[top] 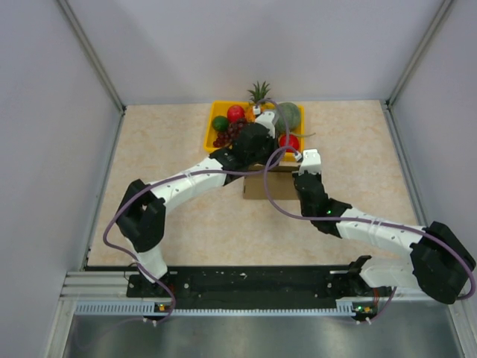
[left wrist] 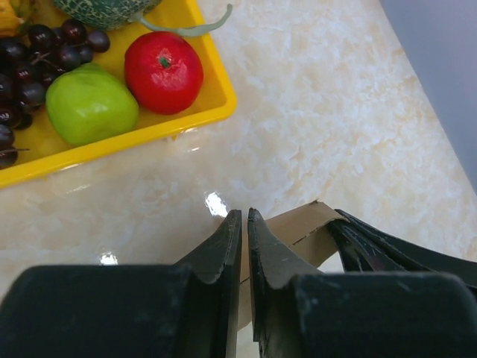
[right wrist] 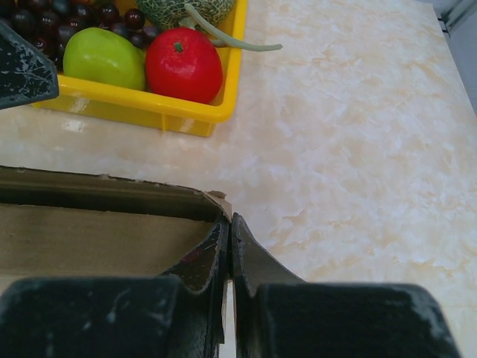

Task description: Fold the paper box

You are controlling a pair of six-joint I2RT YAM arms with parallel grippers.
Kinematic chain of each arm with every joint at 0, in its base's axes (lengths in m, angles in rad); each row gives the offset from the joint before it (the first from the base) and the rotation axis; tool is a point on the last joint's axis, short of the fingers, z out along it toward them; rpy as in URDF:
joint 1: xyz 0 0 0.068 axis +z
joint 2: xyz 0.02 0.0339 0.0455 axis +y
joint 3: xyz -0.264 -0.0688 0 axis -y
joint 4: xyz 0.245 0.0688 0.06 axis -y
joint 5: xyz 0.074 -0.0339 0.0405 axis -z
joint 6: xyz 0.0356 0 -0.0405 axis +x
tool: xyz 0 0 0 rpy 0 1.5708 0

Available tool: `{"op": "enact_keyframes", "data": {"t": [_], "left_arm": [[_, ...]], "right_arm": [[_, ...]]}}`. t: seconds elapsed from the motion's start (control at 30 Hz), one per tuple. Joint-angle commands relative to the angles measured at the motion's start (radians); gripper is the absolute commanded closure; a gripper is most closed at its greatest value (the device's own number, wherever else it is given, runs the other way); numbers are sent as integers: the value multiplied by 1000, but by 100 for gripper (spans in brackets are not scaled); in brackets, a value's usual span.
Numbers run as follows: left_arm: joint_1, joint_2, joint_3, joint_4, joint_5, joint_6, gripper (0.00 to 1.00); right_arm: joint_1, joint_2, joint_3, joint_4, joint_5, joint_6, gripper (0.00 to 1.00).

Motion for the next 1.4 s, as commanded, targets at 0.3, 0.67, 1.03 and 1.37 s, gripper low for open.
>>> {"op": "enact_keyframes", "data": {"t": [0.3,0.67,1.03,1.37], "left_arm": [[-73,-46,-114,73,-177,16,89],[-119,-96,-314,266,-257,8,91],[-130,-60,-432,352,-262,-61,92],[-132,-59,-472,378,-239,-74,93]], "right_arm": [[43,40,41,-112,65,73,100],[53,47,40,-155,80,142,100],[50,-43,53,-247,2,153,84],[11,-65,76,-238,-131,105,87]]}}
